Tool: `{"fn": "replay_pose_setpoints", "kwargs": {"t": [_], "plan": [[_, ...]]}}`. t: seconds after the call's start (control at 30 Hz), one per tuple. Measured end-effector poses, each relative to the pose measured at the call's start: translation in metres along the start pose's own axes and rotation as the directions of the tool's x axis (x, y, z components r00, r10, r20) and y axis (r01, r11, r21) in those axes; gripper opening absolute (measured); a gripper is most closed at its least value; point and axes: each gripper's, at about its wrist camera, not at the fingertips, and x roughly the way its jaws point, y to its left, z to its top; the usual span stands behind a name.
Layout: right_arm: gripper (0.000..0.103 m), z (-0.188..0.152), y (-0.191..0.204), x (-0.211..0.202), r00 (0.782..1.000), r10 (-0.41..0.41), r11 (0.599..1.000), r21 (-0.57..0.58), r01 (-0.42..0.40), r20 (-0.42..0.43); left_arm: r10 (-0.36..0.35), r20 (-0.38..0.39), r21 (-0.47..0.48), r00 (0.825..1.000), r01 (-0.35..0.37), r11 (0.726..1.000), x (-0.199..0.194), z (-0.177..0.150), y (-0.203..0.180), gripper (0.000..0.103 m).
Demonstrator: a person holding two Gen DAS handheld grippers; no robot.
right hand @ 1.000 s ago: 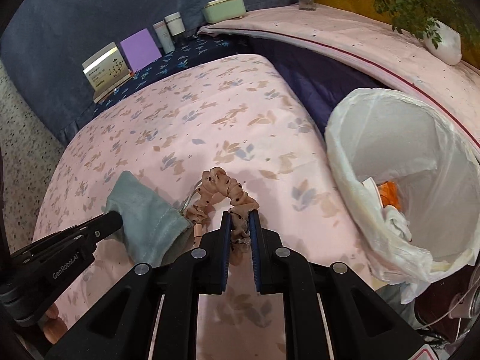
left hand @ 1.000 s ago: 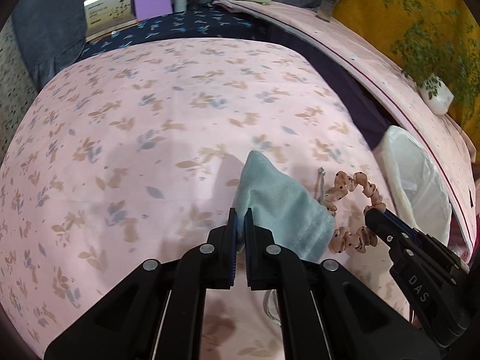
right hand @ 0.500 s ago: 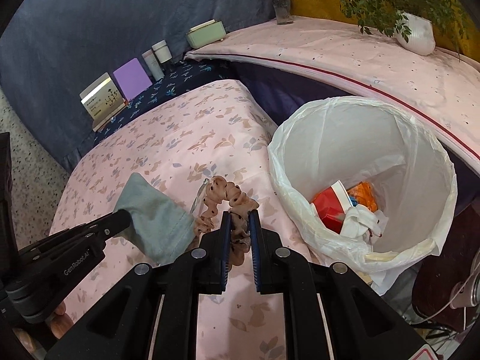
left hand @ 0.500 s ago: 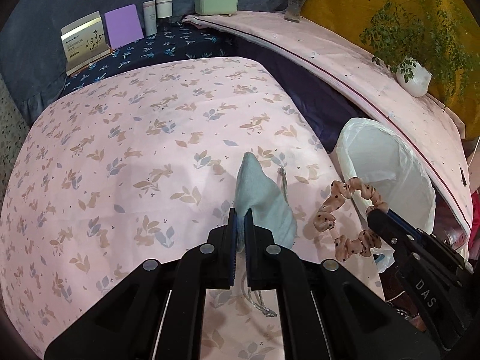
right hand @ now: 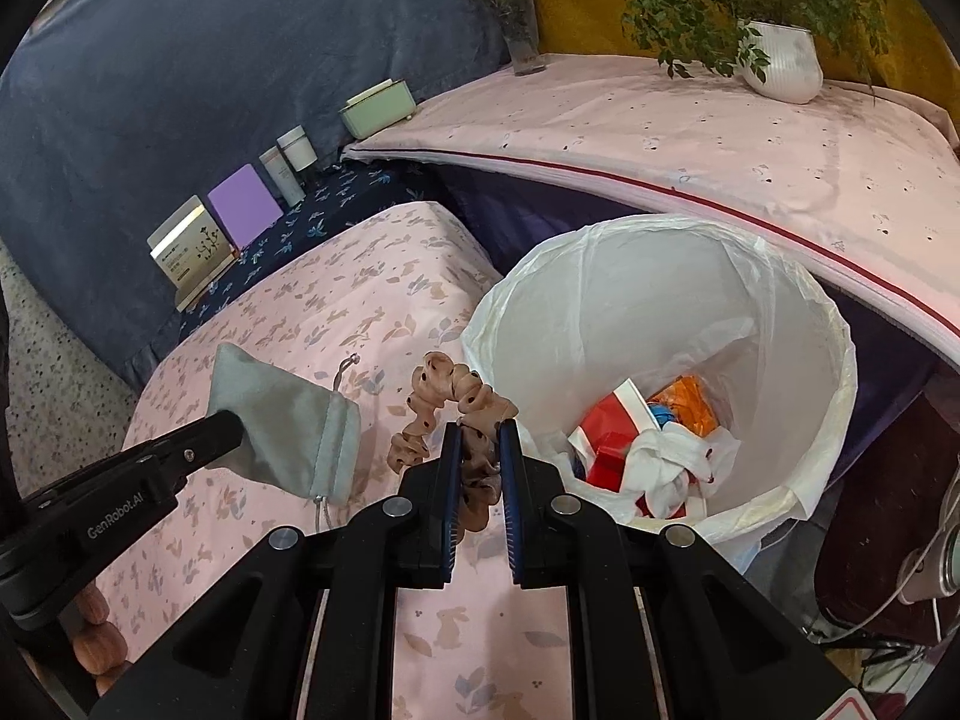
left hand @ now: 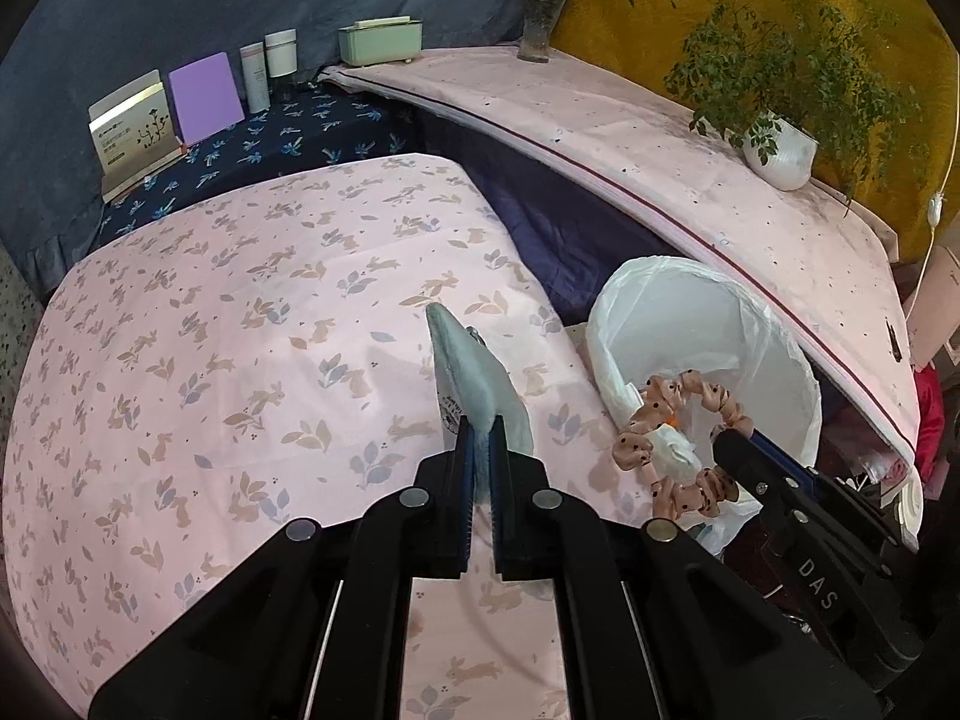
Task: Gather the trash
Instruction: 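Carry the pouch and scrunchie over the white wastebasket with both grippers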
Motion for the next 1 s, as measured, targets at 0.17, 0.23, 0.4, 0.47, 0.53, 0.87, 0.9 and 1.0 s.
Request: {"fn": "replay_pose_setpoints", "kwargs": {"t": [0.17, 0.23, 0.4, 0.47, 0.53, 0.87, 0.9, 1.0], "plan": [[0.012, 0.003, -0.019, -0.009, 1.000, -0.015, 0.999, 0.038, 0.014, 0.025, -0.022, 0.027, 0.050, 0.999, 0.021, 0.999, -0.006, 0.014, -0.027, 0.004], [0.012, 0.005, -0.028, -0.014, 0.999, -0.022, 0.998, 0.056, 0.020, 0.037, -0.042, 0.036, 0.069, 0.998, 0.039, 0.997, -0.008, 0.020, -0.040, 0.004], [0.012, 0.007, -0.054, -0.026, 0.997, -0.047, 0.994, 0.105, 0.040, 0.064, -0.089, 0.050, 0.122, 0.995, 0.082, 0.989, -0.008, 0.035, -0.073, 0.004], [0.012, 0.009, -0.063, -0.030, 0.996, -0.056, 0.991, 0.122, 0.047, 0.073, -0.101, 0.055, 0.140, 0.993, 0.093, 0.986, -0.007, 0.040, -0.085, 0.004], [0.012, 0.010, -0.073, -0.034, 0.995, -0.066, 0.989, 0.138, 0.055, 0.080, -0.113, 0.056, 0.155, 0.992, 0.103, 0.983, -0.004, 0.045, -0.096, 0.004], [0.012, 0.011, -0.105, -0.044, 0.990, -0.102, 0.977, 0.196, 0.081, 0.101, -0.165, 0.024, 0.166, 0.986, 0.159, 0.973, 0.017, 0.060, -0.123, 0.007], [0.012, 0.012, -0.106, -0.043, 0.990, -0.104, 0.977, 0.198, 0.082, 0.100, -0.164, 0.022, 0.160, 0.986, 0.159, 0.974, 0.020, 0.061, -0.124, 0.011], [0.012, 0.012, -0.108, -0.042, 0.990, -0.106, 0.976, 0.200, 0.085, 0.096, -0.132, 0.033, 0.134, 0.991, 0.127, 0.983, 0.025, 0.062, -0.119, 0.045]]}}
